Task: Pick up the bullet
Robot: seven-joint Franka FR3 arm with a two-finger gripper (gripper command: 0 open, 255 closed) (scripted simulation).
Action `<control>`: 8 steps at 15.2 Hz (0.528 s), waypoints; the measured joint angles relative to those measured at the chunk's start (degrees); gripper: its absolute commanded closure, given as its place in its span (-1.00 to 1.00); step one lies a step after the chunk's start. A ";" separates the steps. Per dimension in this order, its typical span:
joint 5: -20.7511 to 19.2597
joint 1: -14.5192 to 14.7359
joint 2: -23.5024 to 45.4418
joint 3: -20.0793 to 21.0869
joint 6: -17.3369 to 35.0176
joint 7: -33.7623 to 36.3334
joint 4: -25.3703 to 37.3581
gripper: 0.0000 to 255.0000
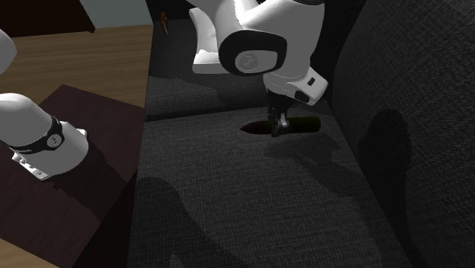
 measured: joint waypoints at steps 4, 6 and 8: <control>0.52 -0.19 -1.80 0.33 -2.28 -0.31 0.52 1.00; 0.74 -0.27 -2.53 0.45 -3.28 -0.44 0.80 1.00; 1.02 -0.44 -3.40 0.58 -4.50 -0.72 1.17 1.00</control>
